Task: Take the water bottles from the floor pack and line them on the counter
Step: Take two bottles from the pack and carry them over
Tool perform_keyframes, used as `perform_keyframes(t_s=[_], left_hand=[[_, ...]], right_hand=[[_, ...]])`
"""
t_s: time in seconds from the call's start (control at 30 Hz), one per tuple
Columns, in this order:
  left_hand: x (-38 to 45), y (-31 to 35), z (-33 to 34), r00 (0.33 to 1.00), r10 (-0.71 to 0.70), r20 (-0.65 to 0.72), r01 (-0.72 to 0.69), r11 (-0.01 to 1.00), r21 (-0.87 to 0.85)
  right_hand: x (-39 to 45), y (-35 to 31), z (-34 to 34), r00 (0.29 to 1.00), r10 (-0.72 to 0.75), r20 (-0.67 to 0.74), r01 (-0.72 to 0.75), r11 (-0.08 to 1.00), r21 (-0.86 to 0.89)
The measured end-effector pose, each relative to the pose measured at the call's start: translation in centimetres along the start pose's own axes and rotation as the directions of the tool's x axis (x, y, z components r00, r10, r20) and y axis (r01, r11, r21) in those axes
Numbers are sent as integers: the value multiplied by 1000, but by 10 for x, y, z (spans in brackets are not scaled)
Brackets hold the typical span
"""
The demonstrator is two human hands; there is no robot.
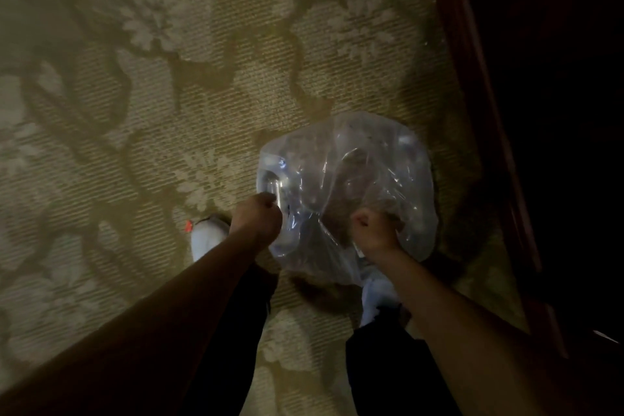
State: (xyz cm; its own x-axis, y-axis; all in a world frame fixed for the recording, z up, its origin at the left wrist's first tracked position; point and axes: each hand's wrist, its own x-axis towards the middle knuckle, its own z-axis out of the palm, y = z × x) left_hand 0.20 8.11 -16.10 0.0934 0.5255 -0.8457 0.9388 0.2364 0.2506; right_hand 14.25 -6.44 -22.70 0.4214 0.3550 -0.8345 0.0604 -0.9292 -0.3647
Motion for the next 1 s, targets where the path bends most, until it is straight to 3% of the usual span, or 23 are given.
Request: perform_keyframes(t_s=[0.13, 0.33, 0.5, 0.6, 0.7, 0.87, 1.0], left_hand=[[36, -9, 14, 997, -70, 32, 71, 996, -49], [57, -28, 32, 986, -163, 27, 164, 938, -305], [64, -20, 27, 969, -170, 179, 236, 850, -471], [70, -13, 28, 975, -100, 199, 183, 867, -464], [73, -11, 29, 990, -86, 108, 127, 874, -470], [66, -7, 30, 990, -103, -99, 46, 887, -459], [47, -4, 29, 963, -35, -268, -64, 934, -353]], right_hand=[[22, 11, 5, 998, -34, 60, 38, 997, -70], [50, -19, 22, 986, -38, 160, 25, 997, 77], [59, -35, 44, 951, -137, 277, 166, 982, -85], [64, -25, 55, 975, -85, 207, 132, 966, -221], [64, -22, 61, 993, 11, 116, 31, 934, -356], [57, -31, 66, 995, 87, 48, -57, 898, -437], [38, -21, 52, 997, 61, -53, -72, 967, -244]])
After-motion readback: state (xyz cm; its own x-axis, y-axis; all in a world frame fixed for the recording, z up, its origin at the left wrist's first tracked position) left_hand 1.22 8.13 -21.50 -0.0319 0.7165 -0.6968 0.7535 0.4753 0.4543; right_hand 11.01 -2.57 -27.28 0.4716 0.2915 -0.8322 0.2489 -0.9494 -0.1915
